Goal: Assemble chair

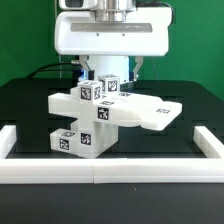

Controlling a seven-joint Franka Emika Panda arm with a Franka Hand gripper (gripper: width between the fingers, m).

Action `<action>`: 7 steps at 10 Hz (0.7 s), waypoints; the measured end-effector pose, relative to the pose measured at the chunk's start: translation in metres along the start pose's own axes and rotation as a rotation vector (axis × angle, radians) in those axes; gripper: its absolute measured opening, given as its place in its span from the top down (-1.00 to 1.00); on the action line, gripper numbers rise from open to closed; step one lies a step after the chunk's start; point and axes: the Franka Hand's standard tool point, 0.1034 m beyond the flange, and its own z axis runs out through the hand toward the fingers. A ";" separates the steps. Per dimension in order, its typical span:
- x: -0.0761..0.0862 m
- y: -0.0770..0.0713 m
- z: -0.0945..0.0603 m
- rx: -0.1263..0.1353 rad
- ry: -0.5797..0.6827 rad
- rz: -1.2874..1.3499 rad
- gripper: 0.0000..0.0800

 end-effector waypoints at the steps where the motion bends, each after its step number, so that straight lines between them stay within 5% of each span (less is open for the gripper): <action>1: 0.000 0.001 0.000 -0.001 0.000 -0.086 -0.62; 7: 0.000 0.004 0.000 -0.008 -0.003 -0.385 -0.60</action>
Offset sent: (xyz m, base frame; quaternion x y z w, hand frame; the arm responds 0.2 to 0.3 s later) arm -0.0004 -0.0004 -0.0005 0.0014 0.0008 -0.1914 0.9815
